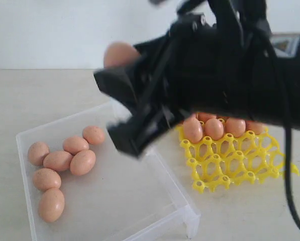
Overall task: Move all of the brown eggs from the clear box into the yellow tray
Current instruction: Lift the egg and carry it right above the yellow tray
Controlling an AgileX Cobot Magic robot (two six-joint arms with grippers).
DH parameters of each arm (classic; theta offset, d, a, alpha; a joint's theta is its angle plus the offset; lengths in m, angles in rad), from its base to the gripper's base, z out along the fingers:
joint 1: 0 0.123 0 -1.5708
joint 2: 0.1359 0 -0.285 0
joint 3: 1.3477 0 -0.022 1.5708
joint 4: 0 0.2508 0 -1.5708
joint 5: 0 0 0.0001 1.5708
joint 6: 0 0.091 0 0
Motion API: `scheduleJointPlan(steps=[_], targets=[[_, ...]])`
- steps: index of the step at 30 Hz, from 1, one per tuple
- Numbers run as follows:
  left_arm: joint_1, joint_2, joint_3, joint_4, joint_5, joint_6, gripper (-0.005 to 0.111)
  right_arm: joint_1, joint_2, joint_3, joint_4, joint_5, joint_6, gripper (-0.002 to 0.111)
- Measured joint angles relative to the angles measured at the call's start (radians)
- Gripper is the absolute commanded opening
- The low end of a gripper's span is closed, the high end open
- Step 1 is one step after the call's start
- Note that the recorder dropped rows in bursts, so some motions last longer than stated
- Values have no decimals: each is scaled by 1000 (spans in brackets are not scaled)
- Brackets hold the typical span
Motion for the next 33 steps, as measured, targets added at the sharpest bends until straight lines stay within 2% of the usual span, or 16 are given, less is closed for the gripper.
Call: scheduleJointPlan(steps=[4, 7, 9, 14, 21, 23, 26, 29, 33], targets=[[0, 0, 0, 0, 0, 0, 4, 0, -43, 89, -62, 203, -259, 0], [0, 0, 0, 0, 0, 0, 4, 0, -30, 146, -237, 286, -290, 0], [0, 0, 0, 0, 0, 0, 4, -12, -13, 173, -379, 323, -234, 0], [0, 0, 0, 0, 0, 0, 4, -136, 33, 181, -821, 415, 215, 0], [0, 0, 0, 0, 0, 0, 4, -354, 42, 165, -1411, 425, 1073, 0], [0, 0, 0, 0, 0, 0, 4, -410, 42, 154, -1539, 367, 1308, 0], [0, 0, 0, 0, 0, 0, 4, -499, 42, 150, -1722, 185, 1585, 0], [0, 0, 0, 0, 0, 0, 4, -587, 51, 149, -1870, -23, 1684, 0], [0, 0, 0, 0, 0, 0, 4, -686, 102, 149, -1830, -156, 1586, 0]])
